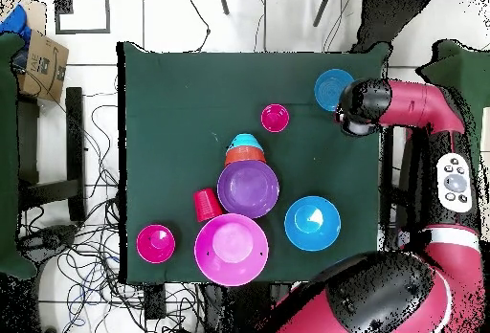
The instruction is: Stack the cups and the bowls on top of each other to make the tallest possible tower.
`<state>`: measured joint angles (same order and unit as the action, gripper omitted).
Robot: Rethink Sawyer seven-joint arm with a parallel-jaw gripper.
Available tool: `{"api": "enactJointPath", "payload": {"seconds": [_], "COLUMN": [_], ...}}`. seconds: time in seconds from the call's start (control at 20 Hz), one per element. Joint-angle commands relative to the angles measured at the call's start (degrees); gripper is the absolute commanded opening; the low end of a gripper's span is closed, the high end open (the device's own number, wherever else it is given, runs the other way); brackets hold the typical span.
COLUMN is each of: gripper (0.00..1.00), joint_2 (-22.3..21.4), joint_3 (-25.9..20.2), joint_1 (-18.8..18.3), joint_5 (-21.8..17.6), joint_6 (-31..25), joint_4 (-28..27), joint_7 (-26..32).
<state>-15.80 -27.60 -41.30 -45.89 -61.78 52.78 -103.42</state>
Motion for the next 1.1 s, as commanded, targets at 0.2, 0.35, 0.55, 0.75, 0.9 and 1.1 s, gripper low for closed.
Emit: {"api": "enactJointPath", "payload": {"seconds": [0.2,0.35,0.55,0.75,0.9,1.1], "gripper": [1.0,1.0,1.0,1.0,1.0,1.0], "joint_2": [1.43,1.38,1.47,0.84,1.24,1.72], "joint_3": [-3.59,-3.22,-2.93,-2.34,-2.46,-2.43], "joint_1": [-0.71,-0.74,-0.4,-0.17,-0.34,-0.97], "joint_5": [3.8,4.2,4.48,4.73,4.94,5.76], "joint_6": [2.81,3.3,2.98,3.55,3.65,6.32], "joint_4": [2.46,2.76,2.31,3.28,2.99,3.87], "joint_7": [13.71,13.56,13.72,12.85,13.15,9.52]}}
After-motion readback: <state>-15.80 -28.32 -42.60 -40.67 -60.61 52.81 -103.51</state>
